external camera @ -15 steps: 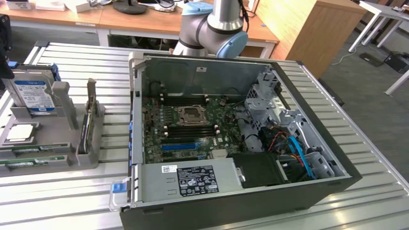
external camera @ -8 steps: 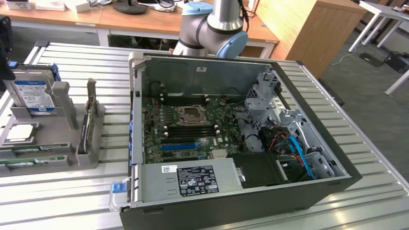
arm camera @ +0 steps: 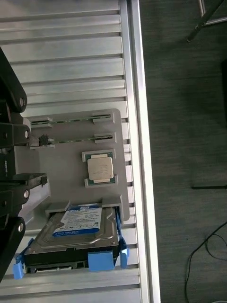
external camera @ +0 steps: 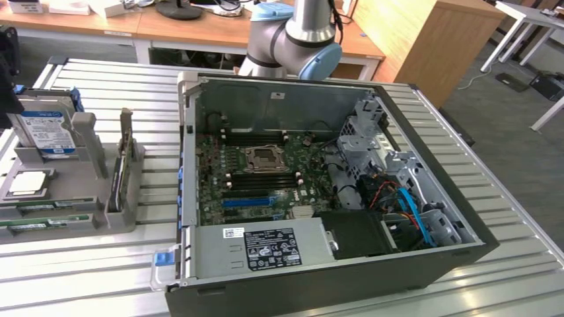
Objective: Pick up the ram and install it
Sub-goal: 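Pick up the ram and move it above insertion slot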
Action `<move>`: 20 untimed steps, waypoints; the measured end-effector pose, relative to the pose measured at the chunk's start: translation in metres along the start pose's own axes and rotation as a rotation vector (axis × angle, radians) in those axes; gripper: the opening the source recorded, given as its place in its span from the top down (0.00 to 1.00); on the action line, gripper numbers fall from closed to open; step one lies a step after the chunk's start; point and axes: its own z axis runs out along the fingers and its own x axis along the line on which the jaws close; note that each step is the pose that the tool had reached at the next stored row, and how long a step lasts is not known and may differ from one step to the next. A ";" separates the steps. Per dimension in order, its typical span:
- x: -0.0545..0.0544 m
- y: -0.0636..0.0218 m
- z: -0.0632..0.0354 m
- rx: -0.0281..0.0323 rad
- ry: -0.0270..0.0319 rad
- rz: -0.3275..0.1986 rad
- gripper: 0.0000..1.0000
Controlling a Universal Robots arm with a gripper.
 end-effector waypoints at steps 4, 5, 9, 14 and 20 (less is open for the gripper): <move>0.000 0.0001 0.0031 0.0029 -0.0003 0.000 0.64; 0.000 0.0002 0.0040 0.0036 -0.0004 0.000 0.64; 0.000 0.0003 0.0074 0.0055 -0.0005 -0.001 0.64; 0.000 0.0003 0.0122 0.0060 -0.0005 -0.003 0.64; 0.001 0.0001 0.0185 0.0061 -0.0005 -0.004 0.64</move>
